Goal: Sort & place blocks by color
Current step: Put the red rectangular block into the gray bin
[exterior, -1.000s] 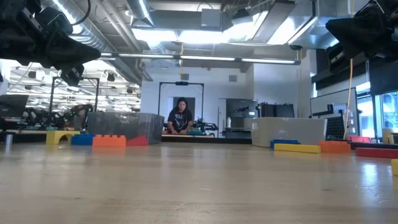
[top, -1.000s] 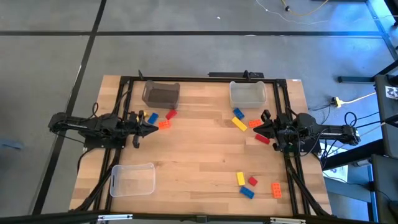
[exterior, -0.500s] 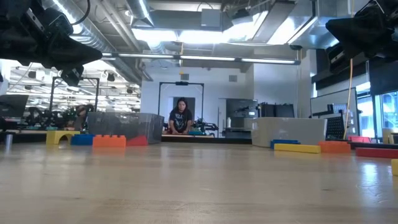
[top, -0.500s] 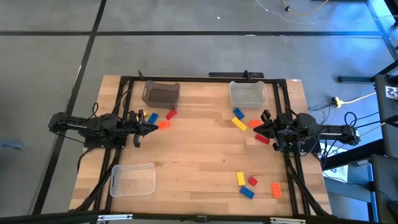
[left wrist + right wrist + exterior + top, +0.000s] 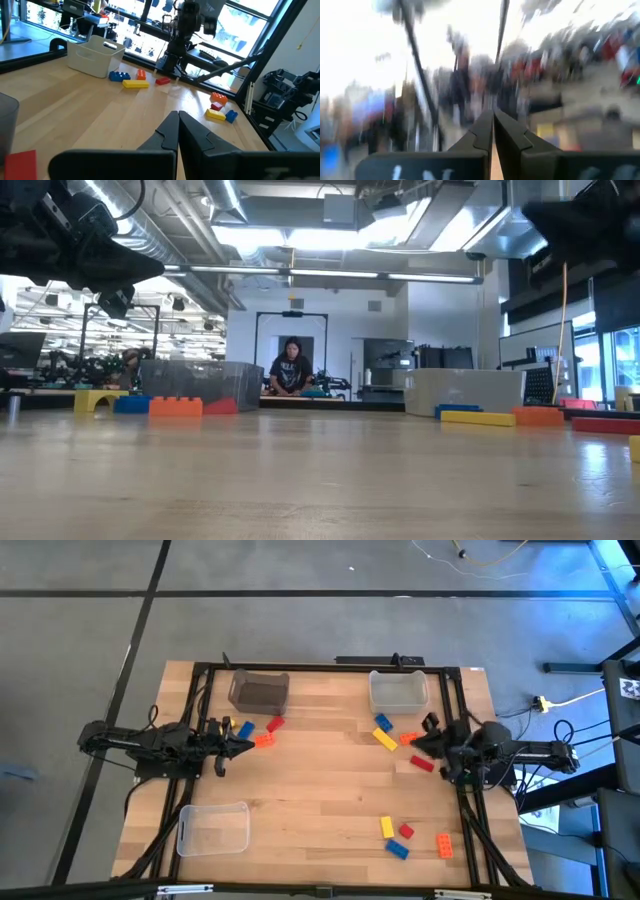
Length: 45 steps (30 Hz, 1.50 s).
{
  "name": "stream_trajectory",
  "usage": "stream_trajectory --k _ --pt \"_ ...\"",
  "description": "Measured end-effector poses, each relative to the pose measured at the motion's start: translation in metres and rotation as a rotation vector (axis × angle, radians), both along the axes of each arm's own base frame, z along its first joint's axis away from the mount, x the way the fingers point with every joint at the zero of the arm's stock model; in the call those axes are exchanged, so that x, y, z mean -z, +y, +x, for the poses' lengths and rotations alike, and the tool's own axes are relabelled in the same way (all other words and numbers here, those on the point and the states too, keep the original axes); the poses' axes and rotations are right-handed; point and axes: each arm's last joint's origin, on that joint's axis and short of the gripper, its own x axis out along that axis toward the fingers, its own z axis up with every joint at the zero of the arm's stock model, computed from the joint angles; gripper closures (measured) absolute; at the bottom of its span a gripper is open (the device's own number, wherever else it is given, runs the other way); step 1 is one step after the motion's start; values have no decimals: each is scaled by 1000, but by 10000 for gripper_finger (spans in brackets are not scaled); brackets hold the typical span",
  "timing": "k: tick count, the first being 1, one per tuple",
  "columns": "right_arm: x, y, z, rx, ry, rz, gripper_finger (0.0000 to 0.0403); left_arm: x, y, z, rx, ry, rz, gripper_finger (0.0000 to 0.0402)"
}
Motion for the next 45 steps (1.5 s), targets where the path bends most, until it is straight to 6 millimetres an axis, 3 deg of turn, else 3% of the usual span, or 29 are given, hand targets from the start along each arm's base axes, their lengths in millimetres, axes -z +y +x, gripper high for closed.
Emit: stream_trajectory --k 3,8,13,20,25,28,33,39,45 --pt "-23 -6 -15 126 -294 208 382 0 0 0 0 0 0 401" --pt "-44 -14 -40 366 -604 358 382 0 0 0 0 0 0 401" --pt "-74 -13 -30 391 -494 300 382 0 0 0 0 0 0 401" --pt "-133 -11 25 380 -246 45 382 0 0 0 0 1 0 401" --pt "-170 -13 49 527 -185 -35 382 0 0 0 0 0 0 401" --pt "-180 -18 63 620 43 -64 381 0 0 0 0 1 0 401" --pt "-178 -34 65 667 745 127 352 0 0 0 -1 1 0 401" --pt "-138 -43 68 546 1576 363 246 0 0 0 0 1 0 401" --pt "-69 -41 82 301 2052 474 142 0 0 0 2 1 1 401"
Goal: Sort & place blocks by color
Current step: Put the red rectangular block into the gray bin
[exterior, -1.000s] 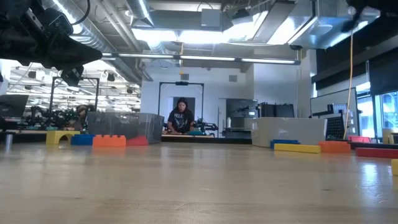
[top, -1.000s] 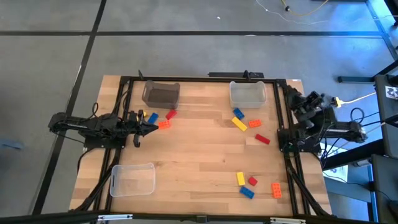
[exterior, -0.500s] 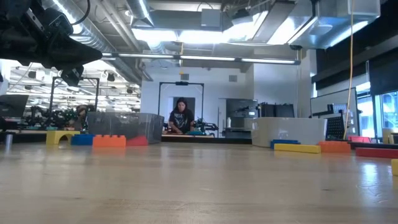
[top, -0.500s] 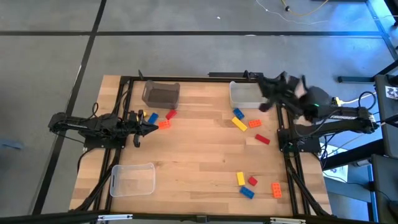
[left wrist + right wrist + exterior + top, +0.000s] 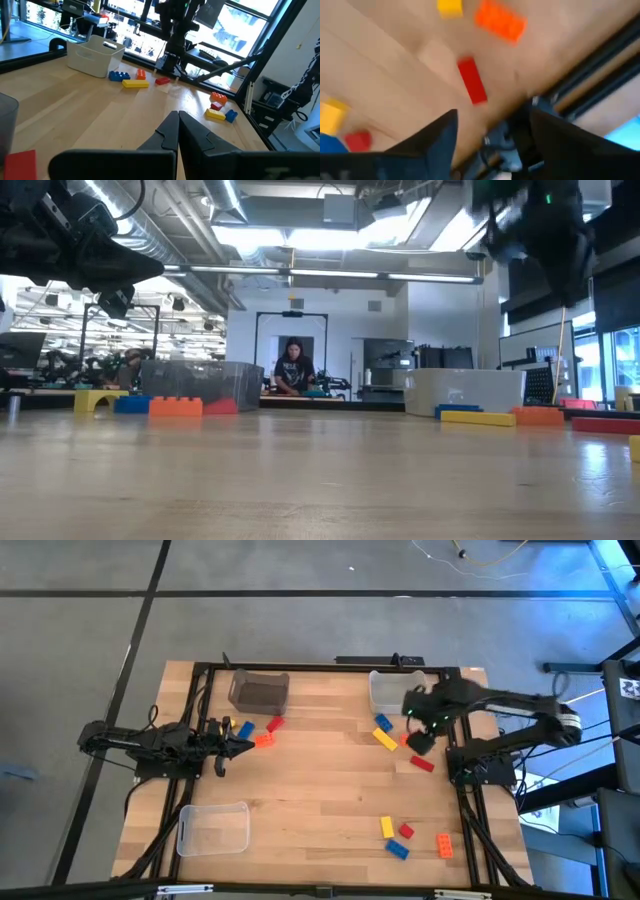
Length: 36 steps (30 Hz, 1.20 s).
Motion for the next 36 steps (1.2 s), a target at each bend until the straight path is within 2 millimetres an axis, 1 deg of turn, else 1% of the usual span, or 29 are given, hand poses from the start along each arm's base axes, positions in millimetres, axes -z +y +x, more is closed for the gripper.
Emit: stream_trajectory --k 2,5,7,9,11,14,18,20,24,28,31,34,36 --pt "25 1 0 6 79 68 124 0 0 0 0 0 0 401" --pt "57 4 -2 23 148 142 111 0 0 0 1 0 0 401" --pt "72 5 -2 62 157 192 109 0 0 0 1 0 0 401" --pt "84 5 -1 91 173 201 109 0 0 0 1 0 0 401" --pt "93 5 1 117 191 196 108 0 0 0 1 0 0 401" --pt "101 2 10 124 175 173 108 0 0 0 1 0 0 401" --pt "109 0 24 92 150 139 108 0 0 0 1 0 0 401" --pt "114 0 25 74 194 118 108 0 0 0 1 0 0 401" --pt "129 2 28 11 227 119 112 0 0 0 1 0 0 401" --pt "143 2 31 -41 264 138 136 0 0 0 1 0 0 401" --pt "149 2 34 -63 268 148 168 0 0 0 1 0 0 401" --pt "152 1 35 -74 271 166 219 0 0 0 1 0 0 401" --pt "153 2 36 -95 271 178 266 0 0 0 1 0 0 401"
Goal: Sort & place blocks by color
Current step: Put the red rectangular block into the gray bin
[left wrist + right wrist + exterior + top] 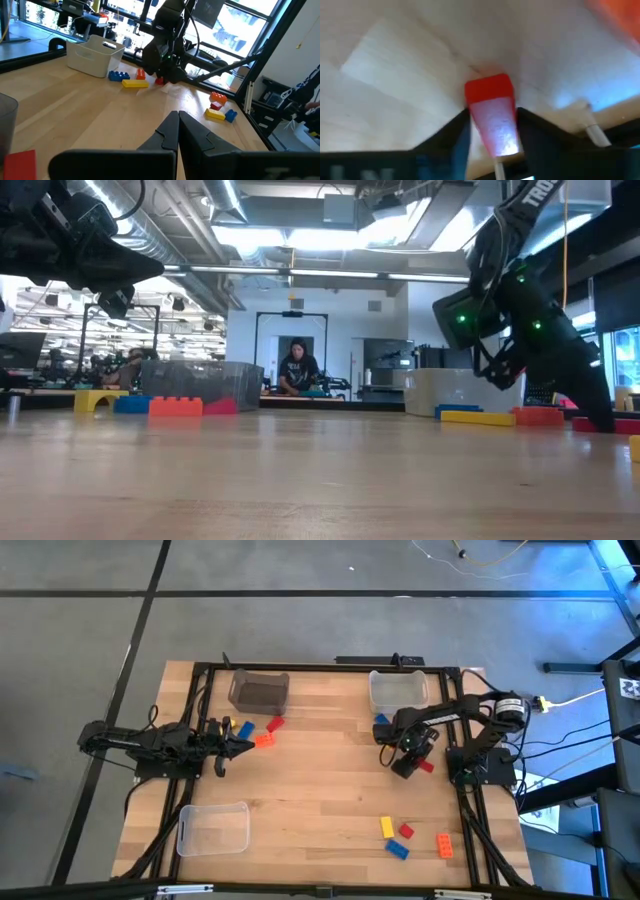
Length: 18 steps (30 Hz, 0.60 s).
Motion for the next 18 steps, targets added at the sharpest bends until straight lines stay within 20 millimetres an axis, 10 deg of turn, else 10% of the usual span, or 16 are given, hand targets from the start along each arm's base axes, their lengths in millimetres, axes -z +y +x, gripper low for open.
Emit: stream_trajectory --k 9,18 --pt "-33 10 -5 -101 -156 -1 302 0 0 0 0 0 0 401" --pt "-114 36 23 -56 -1065 -81 302 0 0 0 0 0 0 401"
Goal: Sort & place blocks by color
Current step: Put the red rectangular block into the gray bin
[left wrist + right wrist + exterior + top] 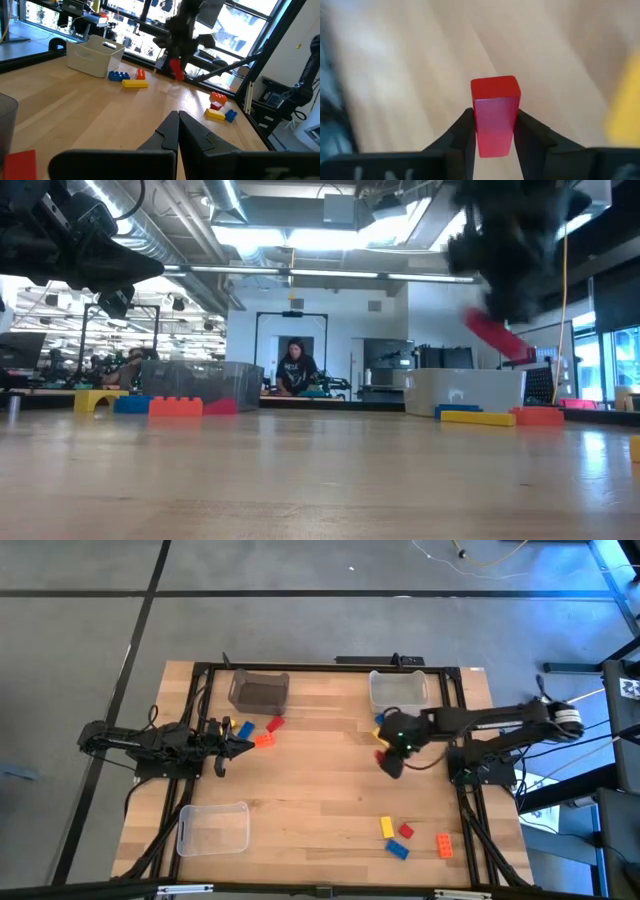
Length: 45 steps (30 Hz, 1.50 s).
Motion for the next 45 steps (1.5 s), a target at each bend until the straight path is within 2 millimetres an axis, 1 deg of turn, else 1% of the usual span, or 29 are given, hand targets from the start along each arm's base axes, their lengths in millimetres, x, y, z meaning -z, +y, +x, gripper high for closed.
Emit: stream_trajectory --k 3,6,9,11,13,18,27,30,32,35,38,41,43,45 --pt "-21 1 17 56 -282 -49 302 0 0 0 0 0 0 401" --pt "-39 -1 31 72 -520 -126 302 0 0 0 0 0 0 401" --pt "-55 -6 37 74 -701 -205 302 0 0 0 0 0 0 401" --pt "-63 -7 37 75 -774 -238 302 0 0 0 0 0 0 401" --pt "-65 -8 37 75 -797 -254 302 0 0 0 0 0 0 401" --pt "-62 -8 37 63 -766 -255 302 0 0 0 0 0 0 401" --pt "-62 -9 37 68 -763 -254 302 0 0 0 0 0 0 401" --pt "-67 -18 37 92 -696 -269 302 0 0 0 0 0 0 401" --pt "-78 -31 35 112 -602 -305 302 0 0 0 0 0 0 401" --pt "-96 -53 27 166 -405 -400 302 0 0 0 0 0 0 401" --pt "-107 -83 18 228 -190 -498 302 0 0 0 0 0 0 401" --pt "-108 -116 11 279 -15 -520 302 0 0 0 0 0 0 401" --pt "-101 -138 8 300 95 -512 302 0 0 0 0 0 0 401" --pt "-90 -159 5 318 203 -484 302 0 0 0 0 0 0 401"
